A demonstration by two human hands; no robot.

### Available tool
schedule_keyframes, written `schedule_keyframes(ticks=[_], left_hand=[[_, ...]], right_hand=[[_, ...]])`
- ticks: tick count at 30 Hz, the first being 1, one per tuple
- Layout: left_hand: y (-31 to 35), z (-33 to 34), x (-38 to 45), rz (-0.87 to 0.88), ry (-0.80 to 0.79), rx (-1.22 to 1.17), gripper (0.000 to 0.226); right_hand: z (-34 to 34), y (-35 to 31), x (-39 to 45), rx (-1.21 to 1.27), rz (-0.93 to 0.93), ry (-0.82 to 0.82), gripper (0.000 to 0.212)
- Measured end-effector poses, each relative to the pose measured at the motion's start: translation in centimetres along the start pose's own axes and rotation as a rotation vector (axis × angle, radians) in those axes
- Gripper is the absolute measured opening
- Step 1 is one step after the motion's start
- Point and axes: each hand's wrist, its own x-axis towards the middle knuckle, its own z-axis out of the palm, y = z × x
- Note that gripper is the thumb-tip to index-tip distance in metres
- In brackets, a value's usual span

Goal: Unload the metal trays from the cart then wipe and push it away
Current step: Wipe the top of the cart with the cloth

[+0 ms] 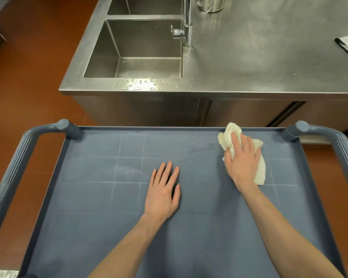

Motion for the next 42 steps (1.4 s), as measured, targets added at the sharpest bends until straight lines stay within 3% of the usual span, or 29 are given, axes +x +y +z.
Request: schedule_keyframes(ticks=[8, 14, 24, 34, 42], left_hand=[[-0.2, 0.1, 0.1, -0.012, -0.002, -0.006, 0.056], [-0.4, -0.1, 0.1, -0.024, -0.027, -0.012, 0.057], [-0.6, -0.4, 0.2, -0.035, -0.02, -0.01, 0.056], [-0.6, -0.1, 0.2, -0.032, 0.0, -0.026, 0.056], [-0.6, 0.1, 0.1, -0.011, 0.012, -0.013, 0.055]], right_hand=[[1.7, -8.7, -1.5, -0.005, -0.319, -0.176, 0.063], [2.1, -9.8, -2.5, 0.006, -0.495, -0.229, 0.06], [-0.1, -1.9, -1.1, -0.007, -0.276, -0.097, 0.055], [-3.6, 9.7, 0.6, -0.002, 0.115, 0.049, 0.059], [-4.1, 10.9, 1.4, -0.004, 0.129, 0.063, 0.056]])
